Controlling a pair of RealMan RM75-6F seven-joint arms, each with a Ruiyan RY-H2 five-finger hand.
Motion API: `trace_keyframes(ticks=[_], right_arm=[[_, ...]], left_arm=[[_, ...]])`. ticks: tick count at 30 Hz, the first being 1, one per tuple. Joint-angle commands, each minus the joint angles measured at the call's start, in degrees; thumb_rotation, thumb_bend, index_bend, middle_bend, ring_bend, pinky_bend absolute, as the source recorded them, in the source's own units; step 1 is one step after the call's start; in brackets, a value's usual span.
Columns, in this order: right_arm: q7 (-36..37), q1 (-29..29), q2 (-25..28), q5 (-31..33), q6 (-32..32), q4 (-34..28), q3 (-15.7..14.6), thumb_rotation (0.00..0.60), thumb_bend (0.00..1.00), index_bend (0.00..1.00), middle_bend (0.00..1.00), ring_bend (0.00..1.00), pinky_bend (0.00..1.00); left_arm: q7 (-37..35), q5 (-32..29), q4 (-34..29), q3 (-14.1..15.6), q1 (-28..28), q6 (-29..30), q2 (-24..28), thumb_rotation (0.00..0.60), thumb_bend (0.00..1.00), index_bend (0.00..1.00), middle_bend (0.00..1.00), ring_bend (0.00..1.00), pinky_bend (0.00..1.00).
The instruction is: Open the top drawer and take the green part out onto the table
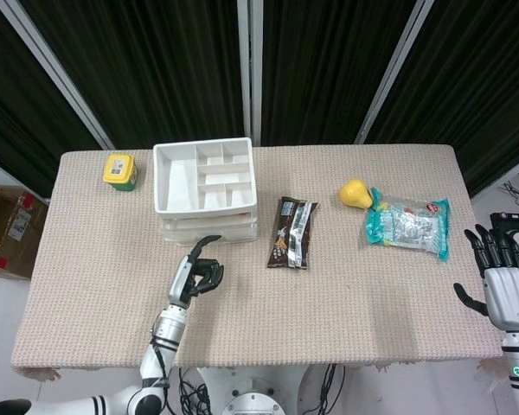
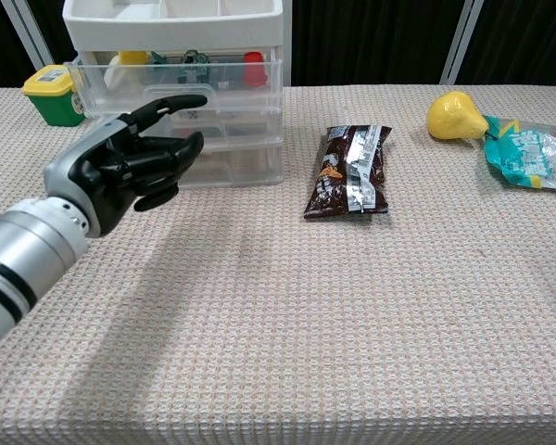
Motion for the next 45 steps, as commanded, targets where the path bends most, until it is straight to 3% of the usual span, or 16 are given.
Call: trace_keyframes(ticks=[1,6,11,20,31,37,45], right_arm=[[0.2,0.0,0.1,-0.1,0.0,0.1,0.0,0.6,0.18,0.0,0.0,0.0,0.0],[0.2,-0.2,0.5,-0.1,0.6,0.0,0.2,0.6,0.18,0.0,0.0,0.0,0.0],[-0.1,-0.1,1.0,-1.0,1.3,-0.4,0.5,0.6,0.18,0.0,0.0,0.0,0.0],[-0.7,-0.3,2.6,-2.3,2.8,-1.6,0.9,0.6,0.18,0.0,0.0,0.0,0.0],[1.6,-0.3,3.0,-2.9,2.0,-1.5,0.1,0.6,0.18,0.0,0.0,0.0,0.0],[1.8,-0.2,2.6,-2.4,1.6,-1.3,0.1,0.6,0.18,0.0,0.0,0.0,0.0],[2.0,0.0,2.5,-2.6,1.1,-1.1,-0.1,0.6,0.18,0.0,0.0,0.0,0.0]], left_arm=[[3.7,3.0,-1.4,3.2,1.9,2.0,3.4,0.6,0.41,0.18,0.77,0.95,1.0],[12.7,9.4,-2.7,6.2,4.0,8.3,9.0,0.6,0.4,0.22,0.77,0.95,1.0],[21.9,13.2,-5.3,3.8,3.3,11.3,15.5,0.6,0.4,0.24,0.77,0.95,1.0],[29.3,8.4,-9.0,-0.2,-1.9,1.7,24.8,0.6,0.35,0.23,0.8,0.97,1.0],[36.0,2.6,-9.7,0.1,-5.6,-5.6,27.1,0.6,0.35,0.24,0.82,0.98,1.0],[37.0,2.3,-11.4,0.3,-6.3,-5.9,28.4,0.6,0.35,0.39,0.86,1.0,1.0],[35.4,4.4,-16.1,2.7,-5.9,-6.8,32.9,0.599,0.35,0.41,0.86,1.0,1.0]])
